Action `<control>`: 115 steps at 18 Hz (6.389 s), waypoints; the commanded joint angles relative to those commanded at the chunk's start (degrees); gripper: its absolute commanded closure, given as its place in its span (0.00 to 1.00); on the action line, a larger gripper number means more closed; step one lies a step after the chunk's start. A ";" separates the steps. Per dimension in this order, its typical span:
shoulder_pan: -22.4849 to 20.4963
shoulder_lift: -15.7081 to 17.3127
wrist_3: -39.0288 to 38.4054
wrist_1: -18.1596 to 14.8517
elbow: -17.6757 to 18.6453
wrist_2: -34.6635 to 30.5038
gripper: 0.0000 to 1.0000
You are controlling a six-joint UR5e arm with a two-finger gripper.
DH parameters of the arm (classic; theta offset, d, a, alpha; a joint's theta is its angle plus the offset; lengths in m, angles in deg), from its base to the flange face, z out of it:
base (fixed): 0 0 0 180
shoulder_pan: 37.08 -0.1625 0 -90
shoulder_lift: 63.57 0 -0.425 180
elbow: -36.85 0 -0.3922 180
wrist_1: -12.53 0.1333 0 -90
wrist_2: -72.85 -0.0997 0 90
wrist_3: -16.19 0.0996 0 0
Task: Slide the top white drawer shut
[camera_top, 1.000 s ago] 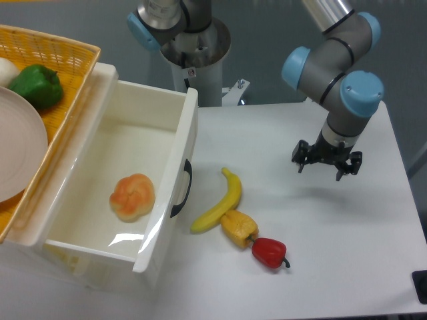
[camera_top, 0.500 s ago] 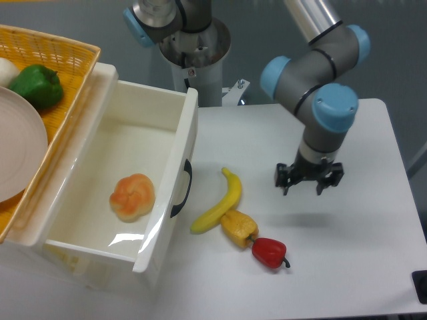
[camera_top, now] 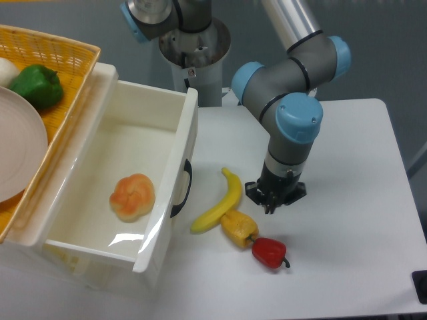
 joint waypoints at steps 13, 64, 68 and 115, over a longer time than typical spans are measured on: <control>-0.97 0.79 15.65 -18.56 -1.06 12.94 1.00; 6.94 6.77 9.59 -23.22 -1.32 19.01 1.00; 8.17 6.94 8.97 -23.22 -1.32 19.01 1.00; -3.95 9.32 6.77 -19.37 -1.85 3.46 0.00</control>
